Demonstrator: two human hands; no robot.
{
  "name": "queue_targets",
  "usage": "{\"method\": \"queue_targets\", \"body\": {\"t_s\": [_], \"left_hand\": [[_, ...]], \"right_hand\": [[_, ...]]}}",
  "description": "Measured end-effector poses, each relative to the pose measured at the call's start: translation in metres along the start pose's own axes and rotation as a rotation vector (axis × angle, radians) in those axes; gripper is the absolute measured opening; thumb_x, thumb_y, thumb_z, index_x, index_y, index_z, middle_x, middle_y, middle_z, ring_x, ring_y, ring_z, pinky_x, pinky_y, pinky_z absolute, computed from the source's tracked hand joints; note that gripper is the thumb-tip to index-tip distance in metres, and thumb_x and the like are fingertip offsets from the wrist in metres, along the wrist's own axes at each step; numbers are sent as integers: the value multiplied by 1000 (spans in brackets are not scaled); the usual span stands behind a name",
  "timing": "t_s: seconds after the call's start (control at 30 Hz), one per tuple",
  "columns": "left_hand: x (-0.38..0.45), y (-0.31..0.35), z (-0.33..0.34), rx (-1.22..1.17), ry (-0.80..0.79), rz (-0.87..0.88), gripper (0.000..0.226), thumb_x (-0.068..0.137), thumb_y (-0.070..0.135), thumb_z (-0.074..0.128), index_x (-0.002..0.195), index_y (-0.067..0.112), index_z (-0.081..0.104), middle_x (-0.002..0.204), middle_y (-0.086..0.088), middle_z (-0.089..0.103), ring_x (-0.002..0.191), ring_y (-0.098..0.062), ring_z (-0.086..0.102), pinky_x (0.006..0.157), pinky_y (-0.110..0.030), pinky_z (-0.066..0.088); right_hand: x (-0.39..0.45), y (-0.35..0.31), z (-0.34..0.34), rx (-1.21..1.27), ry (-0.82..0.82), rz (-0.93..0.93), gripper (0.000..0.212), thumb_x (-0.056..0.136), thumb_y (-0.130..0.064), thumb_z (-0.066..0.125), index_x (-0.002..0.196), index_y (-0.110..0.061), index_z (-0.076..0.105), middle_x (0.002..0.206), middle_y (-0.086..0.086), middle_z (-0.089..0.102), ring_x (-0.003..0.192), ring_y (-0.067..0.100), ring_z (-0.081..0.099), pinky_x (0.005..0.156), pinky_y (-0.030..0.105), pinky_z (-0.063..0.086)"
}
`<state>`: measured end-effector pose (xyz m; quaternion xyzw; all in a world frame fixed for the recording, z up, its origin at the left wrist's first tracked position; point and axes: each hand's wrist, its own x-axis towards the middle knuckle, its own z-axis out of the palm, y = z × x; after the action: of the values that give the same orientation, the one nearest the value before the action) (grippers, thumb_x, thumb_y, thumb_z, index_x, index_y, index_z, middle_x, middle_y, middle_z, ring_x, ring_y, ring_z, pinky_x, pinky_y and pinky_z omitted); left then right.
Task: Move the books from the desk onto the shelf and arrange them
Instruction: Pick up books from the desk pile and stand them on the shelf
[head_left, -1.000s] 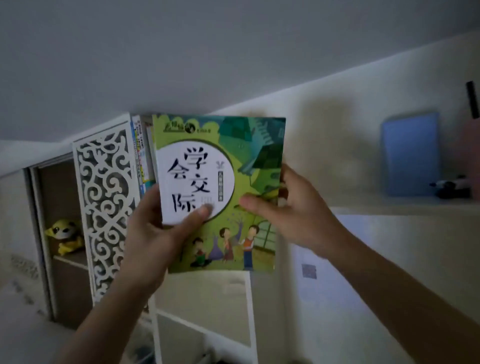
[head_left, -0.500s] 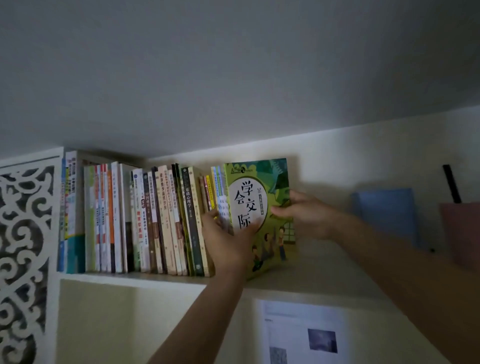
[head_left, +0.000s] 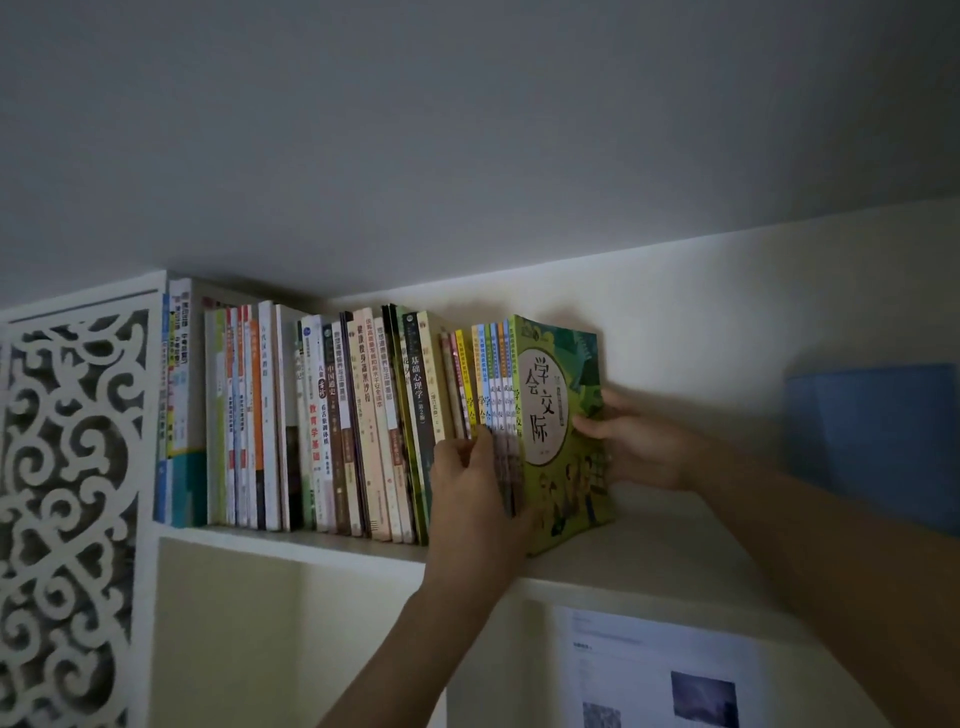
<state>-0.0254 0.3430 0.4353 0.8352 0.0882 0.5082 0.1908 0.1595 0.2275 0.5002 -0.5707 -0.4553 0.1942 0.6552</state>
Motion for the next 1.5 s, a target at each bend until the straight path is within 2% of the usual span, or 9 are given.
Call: {"method": "queue_targets", "body": {"t_s": [0.17, 0.27, 0.5, 0.73, 0.87, 1.0, 1.13, 1.33, 1.5], "left_hand": [[-3, 3, 1, 106, 57, -4, 84, 75, 37, 81, 144, 13, 40, 130, -4, 37, 121, -20, 45, 103, -23, 38], [-5, 3, 4, 135, 84, 20, 80, 74, 38, 81, 140, 12, 44, 131, -5, 38, 121, -21, 45, 103, -25, 40], [-7, -5, 9, 153, 143, 90, 59, 64, 20, 88, 116, 5, 64, 116, -10, 55, 104, -27, 58, 84, -29, 49], [-4, -4, 18, 231, 144, 78, 49, 74, 18, 81, 116, 5, 61, 127, -10, 45, 105, -23, 54, 81, -26, 49], [-13, -9, 8, 125, 124, 132, 44, 72, 23, 82, 110, 8, 65, 120, -9, 50, 104, -24, 55, 83, -25, 46], [-49, -10, -3, 31, 228, 301, 19, 80, 7, 74, 99, 7, 72, 102, -6, 60, 89, -23, 61, 73, -33, 54], [-109, -10, -15, -54, 166, 396, 2, 84, 11, 69, 86, 11, 67, 84, 0, 63, 70, -14, 56, 64, -22, 45], [-273, -47, 78, -38, -595, 266, 10, 79, 24, 62, 88, 24, 65, 80, 9, 63, 71, -15, 62, 64, -36, 55], [-408, -71, 182, -69, -1162, -14, 47, 88, 31, 65, 132, 21, 52, 132, 0, 49, 120, -19, 49, 102, -32, 42]], "right_hand": [[-9, 2, 24, -713, 241, -154, 30, 96, -26, 61, 124, -15, 58, 114, 0, 62, 92, 11, 61, 65, 14, 51], [-17, 0, 33, -1177, 349, -265, 40, 93, -42, 60, 125, -19, 63, 115, 1, 68, 102, 21, 65, 75, 22, 49], [-44, -3, 49, -608, -117, 43, 79, 75, -38, 81, 141, -45, 38, 126, -13, 63, 112, 11, 64, 90, 37, 57], [-36, 5, 57, -600, -122, -24, 73, 83, -19, 76, 135, -42, 31, 114, -23, 59, 103, -9, 57, 80, 13, 54], [-44, -1, 64, -776, -21, -77, 73, 77, -29, 82, 142, -30, 46, 128, -11, 62, 119, 7, 58, 104, 28, 46], [-84, 2, 82, -1083, 368, -528, 35, 83, -29, 75, 115, -18, 69, 113, -4, 69, 102, 8, 62, 87, 21, 48], [-173, 41, 106, -1171, 315, -914, 8, 87, -15, 64, 88, -11, 71, 85, -2, 68, 78, 12, 59, 73, 24, 47], [-309, 223, 52, -1330, 89, 67, 21, 89, -35, 52, 101, -25, 66, 105, -7, 62, 93, 17, 61, 78, 38, 54], [-445, 337, -1, -1221, 146, 748, 40, 94, -33, 56, 132, -19, 54, 135, 6, 51, 115, 28, 56, 97, 41, 48]]}}
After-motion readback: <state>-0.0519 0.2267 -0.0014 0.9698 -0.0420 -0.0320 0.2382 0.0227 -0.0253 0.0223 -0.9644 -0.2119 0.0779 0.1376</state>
